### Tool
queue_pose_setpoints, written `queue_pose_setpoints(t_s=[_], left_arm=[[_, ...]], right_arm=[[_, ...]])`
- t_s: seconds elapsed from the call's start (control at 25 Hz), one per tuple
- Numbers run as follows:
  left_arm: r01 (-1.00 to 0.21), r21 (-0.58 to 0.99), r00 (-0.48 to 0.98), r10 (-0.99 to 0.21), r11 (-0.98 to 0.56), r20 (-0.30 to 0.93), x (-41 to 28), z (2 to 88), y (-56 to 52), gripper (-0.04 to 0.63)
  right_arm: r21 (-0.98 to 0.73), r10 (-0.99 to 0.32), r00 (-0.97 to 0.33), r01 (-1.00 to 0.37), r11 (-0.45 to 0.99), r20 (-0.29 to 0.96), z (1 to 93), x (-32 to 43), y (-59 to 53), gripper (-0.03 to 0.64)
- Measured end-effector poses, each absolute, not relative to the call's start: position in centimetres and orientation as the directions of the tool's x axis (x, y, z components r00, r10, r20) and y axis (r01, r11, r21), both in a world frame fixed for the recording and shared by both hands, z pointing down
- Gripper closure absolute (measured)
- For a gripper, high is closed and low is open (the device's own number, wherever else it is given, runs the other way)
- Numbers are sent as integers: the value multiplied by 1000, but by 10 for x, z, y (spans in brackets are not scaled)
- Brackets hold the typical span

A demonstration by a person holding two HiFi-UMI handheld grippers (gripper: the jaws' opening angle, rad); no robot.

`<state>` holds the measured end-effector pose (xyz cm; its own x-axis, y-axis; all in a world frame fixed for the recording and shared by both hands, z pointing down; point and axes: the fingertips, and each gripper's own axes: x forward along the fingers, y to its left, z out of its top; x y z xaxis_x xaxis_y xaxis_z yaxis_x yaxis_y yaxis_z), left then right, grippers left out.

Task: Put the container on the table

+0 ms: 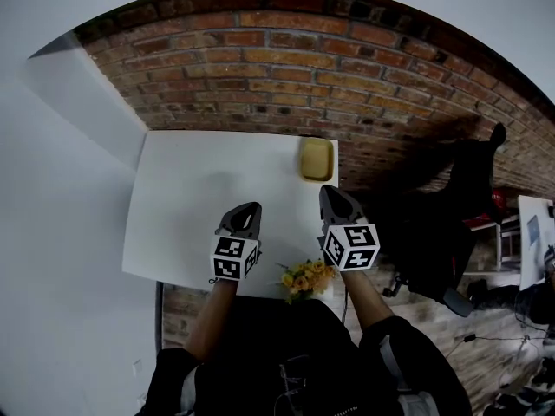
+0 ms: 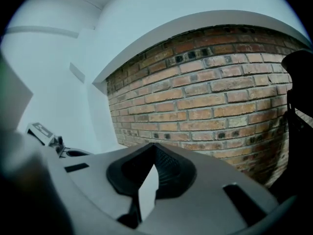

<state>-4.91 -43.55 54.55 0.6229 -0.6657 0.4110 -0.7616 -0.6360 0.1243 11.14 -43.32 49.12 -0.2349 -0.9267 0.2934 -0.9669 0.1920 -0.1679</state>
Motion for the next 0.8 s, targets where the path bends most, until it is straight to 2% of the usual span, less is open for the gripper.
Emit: queue_pose_setpoints(t_s=[0.8], left_arm=[[-768,124,614,-667,-628,421,-63,551,-438,575]], right_arm=[[-164,-914,-270,-960,229,304,493,93,-437,594]])
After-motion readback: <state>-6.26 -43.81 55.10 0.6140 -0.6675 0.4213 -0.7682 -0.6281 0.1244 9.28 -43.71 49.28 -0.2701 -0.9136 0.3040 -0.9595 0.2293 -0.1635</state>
